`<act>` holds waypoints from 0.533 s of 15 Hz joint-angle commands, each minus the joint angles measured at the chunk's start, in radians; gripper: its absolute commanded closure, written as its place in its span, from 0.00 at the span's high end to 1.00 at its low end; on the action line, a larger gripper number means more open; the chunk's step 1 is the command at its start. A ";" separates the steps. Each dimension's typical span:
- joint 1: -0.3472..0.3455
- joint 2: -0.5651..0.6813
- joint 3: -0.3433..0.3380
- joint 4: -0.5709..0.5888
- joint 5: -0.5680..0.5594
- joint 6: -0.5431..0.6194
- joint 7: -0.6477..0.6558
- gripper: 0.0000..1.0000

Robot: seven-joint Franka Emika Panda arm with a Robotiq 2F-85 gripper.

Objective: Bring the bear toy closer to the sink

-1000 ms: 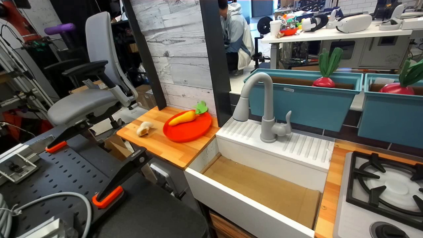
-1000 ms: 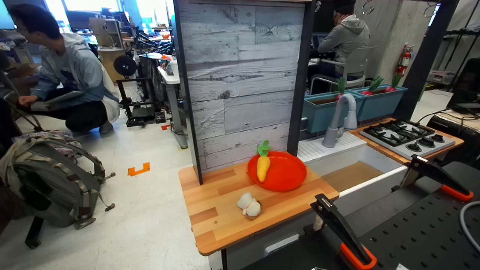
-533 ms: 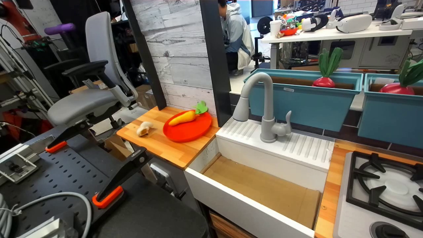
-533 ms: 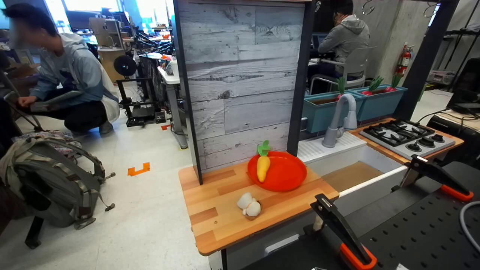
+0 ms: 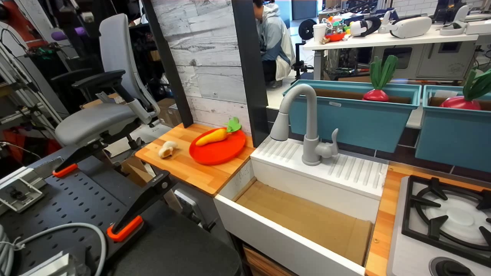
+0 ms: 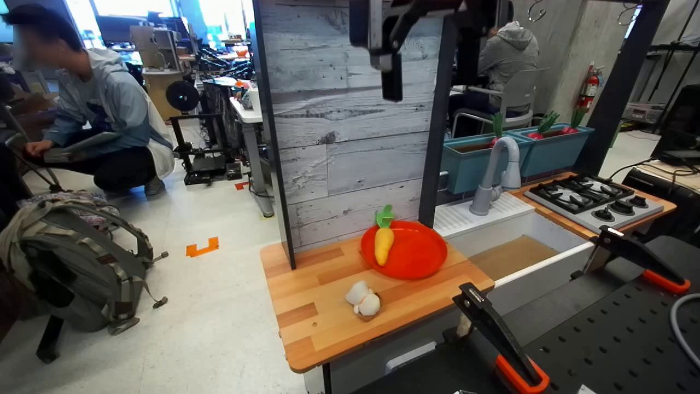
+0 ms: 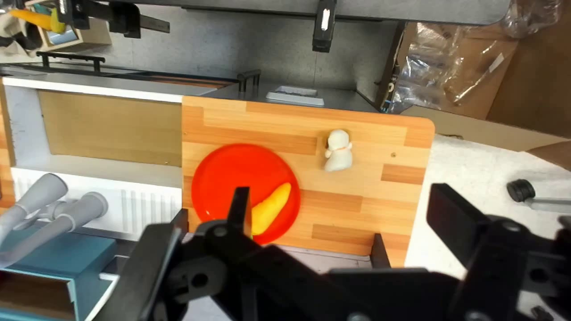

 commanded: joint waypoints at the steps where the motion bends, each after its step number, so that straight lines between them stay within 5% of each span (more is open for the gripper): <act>1: 0.025 0.158 -0.023 0.036 -0.027 0.104 0.001 1.00; 8: 0.054 0.485 -0.114 0.159 -0.002 0.245 -0.013 1.00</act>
